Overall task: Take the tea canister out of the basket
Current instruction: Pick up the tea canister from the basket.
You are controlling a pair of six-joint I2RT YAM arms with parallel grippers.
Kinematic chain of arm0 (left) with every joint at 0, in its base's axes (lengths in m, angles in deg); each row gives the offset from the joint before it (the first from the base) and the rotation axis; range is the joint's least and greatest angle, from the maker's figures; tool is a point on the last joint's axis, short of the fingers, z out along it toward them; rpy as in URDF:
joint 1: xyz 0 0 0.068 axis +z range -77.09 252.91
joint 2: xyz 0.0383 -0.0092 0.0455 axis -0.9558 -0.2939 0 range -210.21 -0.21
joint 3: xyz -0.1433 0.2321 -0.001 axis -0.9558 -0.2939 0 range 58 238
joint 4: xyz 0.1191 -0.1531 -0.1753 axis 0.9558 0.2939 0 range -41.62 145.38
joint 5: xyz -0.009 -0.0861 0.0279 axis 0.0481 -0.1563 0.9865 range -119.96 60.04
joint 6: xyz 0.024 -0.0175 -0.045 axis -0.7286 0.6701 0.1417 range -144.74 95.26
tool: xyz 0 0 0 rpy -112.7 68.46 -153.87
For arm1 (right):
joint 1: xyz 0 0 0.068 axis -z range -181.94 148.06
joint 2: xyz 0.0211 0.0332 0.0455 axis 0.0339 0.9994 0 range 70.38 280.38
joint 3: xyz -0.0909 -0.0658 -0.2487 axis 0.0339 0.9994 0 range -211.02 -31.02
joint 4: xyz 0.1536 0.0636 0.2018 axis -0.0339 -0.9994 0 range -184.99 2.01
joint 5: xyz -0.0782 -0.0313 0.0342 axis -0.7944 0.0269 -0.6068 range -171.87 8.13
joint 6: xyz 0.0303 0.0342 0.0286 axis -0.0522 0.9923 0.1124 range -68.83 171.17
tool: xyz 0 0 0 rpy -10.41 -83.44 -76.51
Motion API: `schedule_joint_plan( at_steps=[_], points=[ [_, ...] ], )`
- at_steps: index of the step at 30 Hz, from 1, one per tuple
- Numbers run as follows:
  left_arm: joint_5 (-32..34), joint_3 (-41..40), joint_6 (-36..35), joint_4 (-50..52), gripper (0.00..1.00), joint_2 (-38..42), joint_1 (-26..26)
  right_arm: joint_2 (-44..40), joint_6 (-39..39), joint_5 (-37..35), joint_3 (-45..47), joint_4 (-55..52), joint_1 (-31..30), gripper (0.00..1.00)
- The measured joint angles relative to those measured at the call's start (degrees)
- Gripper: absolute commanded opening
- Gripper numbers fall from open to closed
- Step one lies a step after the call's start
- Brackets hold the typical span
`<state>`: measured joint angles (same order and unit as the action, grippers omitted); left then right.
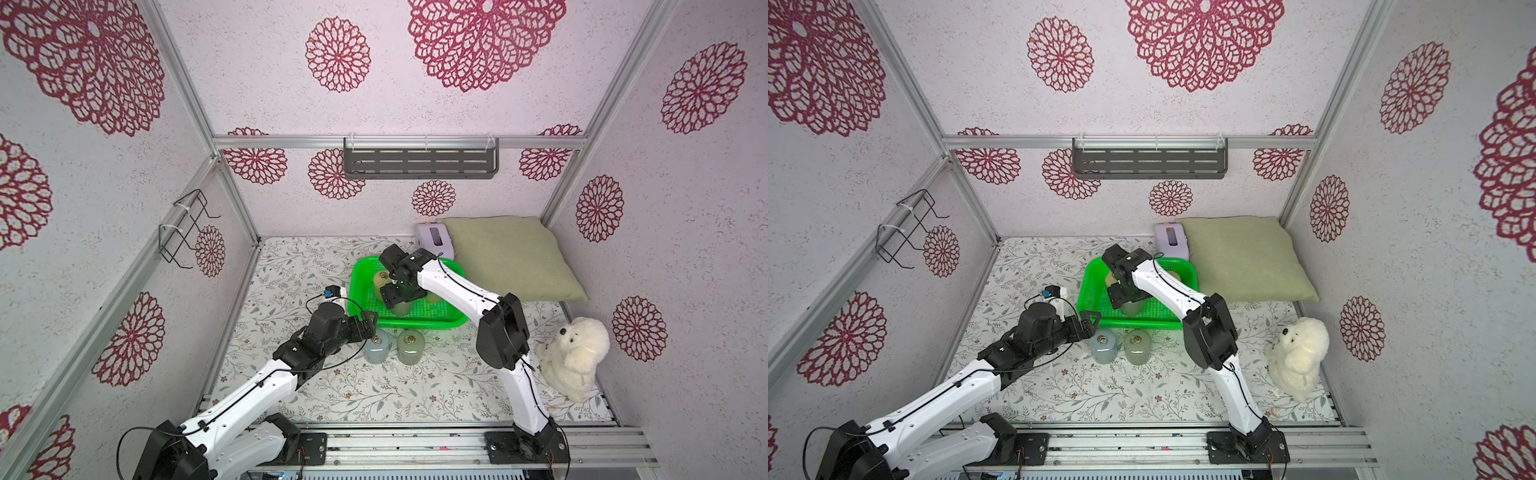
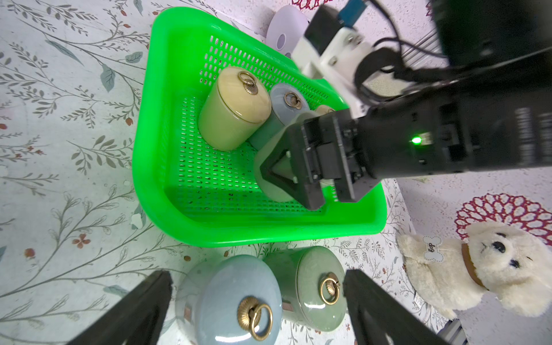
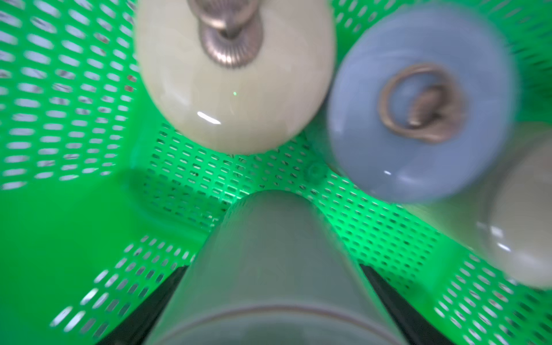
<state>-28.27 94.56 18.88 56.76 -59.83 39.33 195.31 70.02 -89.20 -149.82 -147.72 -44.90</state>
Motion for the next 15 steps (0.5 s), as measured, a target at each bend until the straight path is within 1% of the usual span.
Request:
schedule_joint_plan(
  at_steps=[4, 7, 15],
  points=[
    [-0.09, 0.0, -0.02, 0.0, 0.97, 0.02, 0.0, -4.61, 0.02, -0.52, 0.42, -1.38, 0.0, 0.74],
    [-0.17, 0.0, -0.02, 0.0, 0.98, 0.02, 0.0, -9.05, 0.15, -1.11, 2.93, -1.53, 0.0, 0.74],
    [-0.76, 0.0, -0.02, -0.02, 0.97, 0.02, 0.0, -22.6, 0.87, -1.7, 16.63, -1.84, 0.0, 0.74]
  ],
)
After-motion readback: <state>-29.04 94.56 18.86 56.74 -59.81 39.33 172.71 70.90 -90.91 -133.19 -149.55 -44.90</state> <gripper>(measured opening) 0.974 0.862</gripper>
